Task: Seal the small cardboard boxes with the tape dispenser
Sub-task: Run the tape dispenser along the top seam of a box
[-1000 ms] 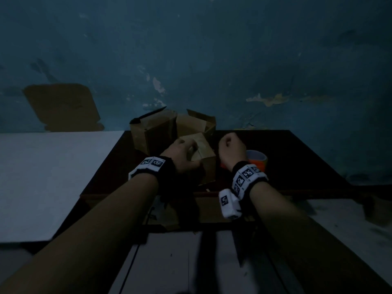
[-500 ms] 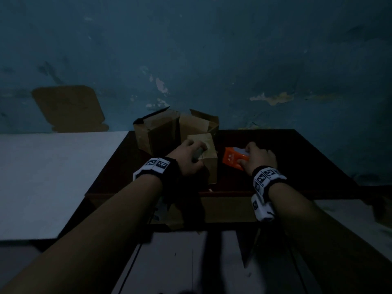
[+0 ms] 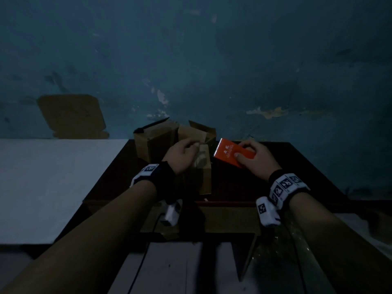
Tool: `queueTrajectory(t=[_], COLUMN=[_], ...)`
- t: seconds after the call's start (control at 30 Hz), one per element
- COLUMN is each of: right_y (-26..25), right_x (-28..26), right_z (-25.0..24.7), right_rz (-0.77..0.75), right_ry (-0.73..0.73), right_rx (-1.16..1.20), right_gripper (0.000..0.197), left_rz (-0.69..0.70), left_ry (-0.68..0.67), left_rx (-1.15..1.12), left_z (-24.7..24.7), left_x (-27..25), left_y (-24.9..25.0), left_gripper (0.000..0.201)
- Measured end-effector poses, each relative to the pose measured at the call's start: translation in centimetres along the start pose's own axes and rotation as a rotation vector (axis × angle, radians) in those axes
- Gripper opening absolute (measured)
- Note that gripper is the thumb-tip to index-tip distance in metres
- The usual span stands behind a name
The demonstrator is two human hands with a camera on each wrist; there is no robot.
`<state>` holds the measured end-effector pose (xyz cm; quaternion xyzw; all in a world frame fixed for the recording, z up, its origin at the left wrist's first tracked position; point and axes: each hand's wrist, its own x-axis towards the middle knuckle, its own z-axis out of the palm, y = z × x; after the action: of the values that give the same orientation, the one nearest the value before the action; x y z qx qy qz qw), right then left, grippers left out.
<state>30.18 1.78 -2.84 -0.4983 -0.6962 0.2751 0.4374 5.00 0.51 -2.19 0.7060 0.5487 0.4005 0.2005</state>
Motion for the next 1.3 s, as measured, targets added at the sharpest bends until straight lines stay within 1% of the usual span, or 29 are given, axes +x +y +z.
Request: queueTrajectory(t=[0.03,0.1,0.13,0.17,0.27,0.37,0.43,0.5,0.6,0.67,0.8,0.87,0.97,1.03,1.2,1.3], right_y=[-0.6,-1.5,-2.0,-2.4,-3.0,-3.2,-3.2,-3.2,-3.2,-3.4,-3.7,-3.8,-3.9,-4.1,-4.8,-5.1], right_x=[0.0,0.1,0.1,0.1,0.1,0.1,0.1,0.2,0.3,0.4,0.5,0.5,0.4,0.3,0.3,0.9], right_z=[-0.1,-0.1,-0.1,-0.1,0.0,0.1,0.1,0.1,0.2,0.2,0.3,0.4,0.6,0.7,0.9,0.9], right_rz=[-0.013,-0.030,-0.043,-0.059,-0.095,-0.108,-0.107,-0.098,-0.098,-0.097,-0.091,-0.084,-0.071,-0.063,-0.025,-0.010], right_ry=[-0.014,-0.048,-0.061,-0.070,-0.097,-0.123,-0.137,-0.147,-0.144,-0.153,-0.219,-0.239,-0.254,-0.269,-0.284,-0.289], right_rx=[0.013,0.014,0.009,0.004,-0.011,-0.017,-0.011,-0.009,-0.013,-0.013,-0.039,-0.071,-0.045,-0.039,-0.087,-0.108], right_gripper=[0.024,0.026,0.026,0.026,0.026,0.026,0.026,0.026,0.025,0.026,0.024,0.023,0.025,0.025,0.025,0.022], left_rz=[-0.023,-0.119,-0.160,-0.167,-0.121,-0.145,-0.163,-0.175,-0.165,-0.166,-0.188,-0.177,-0.145,-0.139,-0.190,-0.260], left_ry=[0.018,-0.013,-0.036,-0.061,-0.089,-0.099,-0.108,-0.127,-0.159,-0.135,-0.087,-0.067,-0.029,-0.020,-0.006,0.005], left_rx=[-0.127,-0.443,-0.550,-0.573,-0.432,-0.406,-0.404,-0.448,-0.526,-0.539,-0.559,-0.505,-0.360,-0.315,-0.235,-0.265], left_z=[-0.1,0.0,0.0,0.0,0.1,0.0,-0.1,-0.3,-0.7,-0.6,-0.5,-0.5,-0.6,-0.6,-1.1,-1.3], left_x=[0.1,0.0,-0.1,-0.3,-0.2,-0.2,-0.5,-0.9,-1.5,-1.6,-1.4,-1.2,-1.0,-0.8,-0.8,-0.9], left_y=[0.8,2.4,2.9,3.3,2.9,2.2,1.9,2.1,2.7,2.7,2.5,2.2,1.9,1.7,1.3,1.4], left_gripper=[0.029,0.022,0.021,0.020,0.019,0.020,0.024,0.024,0.019,0.016,0.017,0.018,0.018,0.017,0.024,0.025])
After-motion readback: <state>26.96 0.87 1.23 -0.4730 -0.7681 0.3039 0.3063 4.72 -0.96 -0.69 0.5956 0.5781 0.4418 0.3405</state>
